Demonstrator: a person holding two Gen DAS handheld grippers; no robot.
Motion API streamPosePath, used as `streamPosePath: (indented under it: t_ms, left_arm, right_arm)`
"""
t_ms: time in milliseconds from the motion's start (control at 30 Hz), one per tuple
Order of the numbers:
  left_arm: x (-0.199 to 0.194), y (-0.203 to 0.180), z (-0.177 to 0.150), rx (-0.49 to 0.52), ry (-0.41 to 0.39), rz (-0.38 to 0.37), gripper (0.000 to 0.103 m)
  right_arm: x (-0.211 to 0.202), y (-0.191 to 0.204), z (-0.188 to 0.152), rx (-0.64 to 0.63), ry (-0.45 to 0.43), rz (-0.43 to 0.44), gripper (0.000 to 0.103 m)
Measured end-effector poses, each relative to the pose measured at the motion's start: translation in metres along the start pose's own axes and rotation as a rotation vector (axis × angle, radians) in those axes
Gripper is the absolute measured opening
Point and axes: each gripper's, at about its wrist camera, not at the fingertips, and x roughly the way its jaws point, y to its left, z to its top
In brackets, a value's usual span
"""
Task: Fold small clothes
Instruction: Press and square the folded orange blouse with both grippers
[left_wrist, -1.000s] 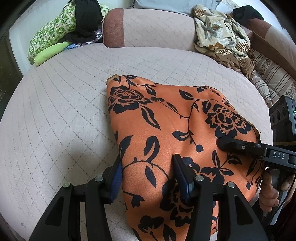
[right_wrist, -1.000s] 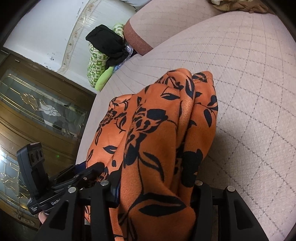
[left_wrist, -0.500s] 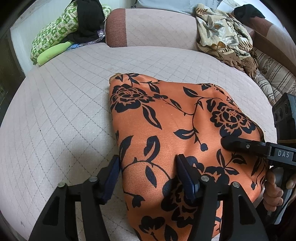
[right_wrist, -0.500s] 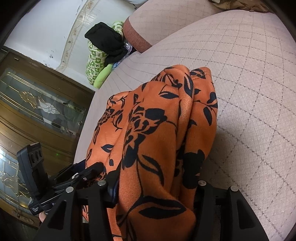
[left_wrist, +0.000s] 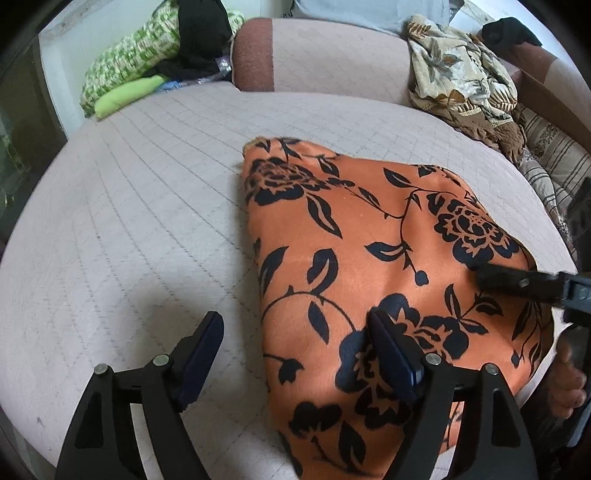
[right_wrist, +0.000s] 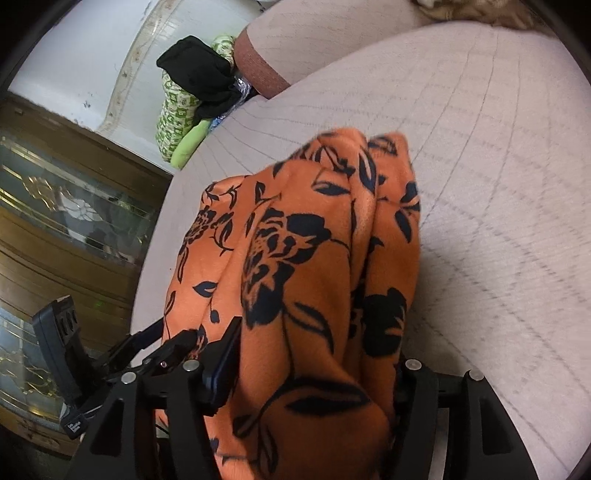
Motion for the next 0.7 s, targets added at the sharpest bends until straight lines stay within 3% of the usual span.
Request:
streamPosePath:
  t_ms: [200, 333, 400, 467, 533, 633, 700]
  left_arm:
    - [-0.040, 0.020, -0.009, -0.050, -0.139, 0.061, 0.082]
    - [-0.048, 0.031, -0.016, -0.085, -0.165, 0.098, 0.082]
    - [-0.042, 0.027, -0.019, -0.068, -0.141, 0.124, 0.082]
    - [-0.028, 0.019, -0.024, -0.021, -0.079, 0.160, 0.082]
    - [-0.017, 0.011, -0.026, 0.036, -0.058, 0.229, 0.082]
    - [-0.022, 0.012, -0.020, 0.046, -0.078, 0.220, 0.083]
    - [-0.023, 0.018, -0.011, 0.015, -0.069, 0.185, 0.082]
  right_arm:
    - [-0.061, 0.025, -0.002, -0.097, -0.149, -0.040, 0.065]
    - [-0.081, 0.046, -0.012, -0.177, -0.202, 0.007, 0.063]
    - [-0.076, 0.055, -0.019, -0.205, -0.196, 0.010, 0.063]
    - [-0.056, 0.054, -0.026, -0.194, -0.129, 0.017, 0.062]
    - [-0.026, 0.043, -0.032, -0.151, -0.044, -0.040, 0.063]
    - [-0.019, 0.041, -0.034, -0.182, -0.070, -0.089, 0.063]
    - [-0.022, 0.046, -0.026, -0.192, -0.036, -0.093, 0.063]
